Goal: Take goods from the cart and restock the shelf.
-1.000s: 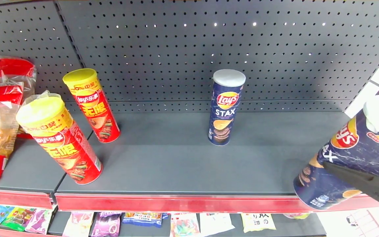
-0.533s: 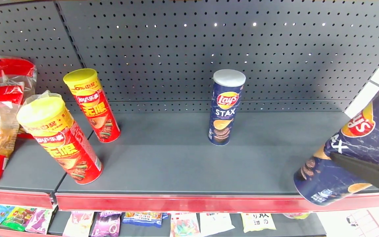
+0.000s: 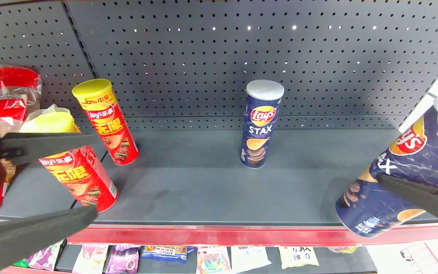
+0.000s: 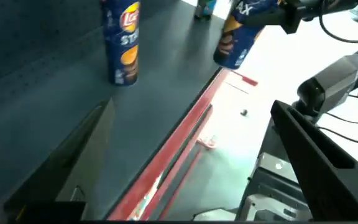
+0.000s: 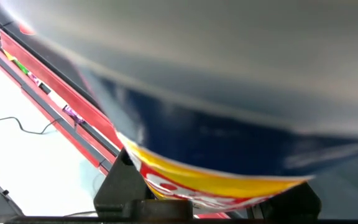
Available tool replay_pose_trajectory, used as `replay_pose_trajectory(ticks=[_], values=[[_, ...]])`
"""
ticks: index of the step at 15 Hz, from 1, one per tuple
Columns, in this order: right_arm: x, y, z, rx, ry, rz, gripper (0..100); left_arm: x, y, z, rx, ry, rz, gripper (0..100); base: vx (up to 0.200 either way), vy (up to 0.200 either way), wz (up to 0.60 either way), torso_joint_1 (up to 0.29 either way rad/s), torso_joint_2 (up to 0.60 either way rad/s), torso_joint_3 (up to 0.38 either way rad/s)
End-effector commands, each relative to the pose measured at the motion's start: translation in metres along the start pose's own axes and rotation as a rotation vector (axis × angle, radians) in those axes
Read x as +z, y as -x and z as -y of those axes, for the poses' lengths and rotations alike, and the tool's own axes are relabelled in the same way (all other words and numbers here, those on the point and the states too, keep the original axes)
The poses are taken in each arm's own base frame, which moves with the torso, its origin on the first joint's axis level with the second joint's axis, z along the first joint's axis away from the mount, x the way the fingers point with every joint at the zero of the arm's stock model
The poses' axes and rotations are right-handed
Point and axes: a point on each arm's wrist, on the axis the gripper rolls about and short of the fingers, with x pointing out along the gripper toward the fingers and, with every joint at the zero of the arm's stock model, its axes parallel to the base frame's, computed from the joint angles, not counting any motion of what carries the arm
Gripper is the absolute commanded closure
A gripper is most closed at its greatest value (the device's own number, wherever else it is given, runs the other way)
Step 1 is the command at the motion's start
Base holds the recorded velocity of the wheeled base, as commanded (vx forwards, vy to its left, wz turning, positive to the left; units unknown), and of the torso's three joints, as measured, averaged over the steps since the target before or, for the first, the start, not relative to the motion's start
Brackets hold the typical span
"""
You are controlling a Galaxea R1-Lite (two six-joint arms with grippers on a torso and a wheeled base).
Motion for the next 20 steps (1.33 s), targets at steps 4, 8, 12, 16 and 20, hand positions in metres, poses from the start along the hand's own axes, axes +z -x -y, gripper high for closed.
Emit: replay_pose_trajectory(ticks=[4,8,12,16,20], values=[[0.002,-0.004,0.001,-0.006,0.0,-0.005,100,0.013,-0.126,-0.06,0.028,0.048,-0.151,0,0.0,0.0,0.0,0.0,0.0,0.0],[0.002,-0.004,0.001,-0.007,-0.002,-0.007,100,0.012,-0.182,-0.076,0.075,0.041,-0.184,0,0.0,0.0,0.0,0.0,0.0,0.0],[0.004,-0.004,0.002,-0.011,-0.012,0.0,100,-0.002,-0.214,-0.085,0.072,0.033,-0.222,0,0.0,0.0,0.0,0.0,0.0,0.0],[0.004,-0.005,0.002,-0.013,-0.016,0.0,100,-0.011,-0.238,-0.099,0.051,0.016,-0.201,0,0.0,0.0,0.0,0.0,0.0,0.0],[0.004,-0.004,0.004,-0.025,-0.018,0.001,100,-0.005,-0.258,-0.112,-0.003,-0.031,-0.14,0,0.0,0.0,0.0,0.0,0.0,0.0]])
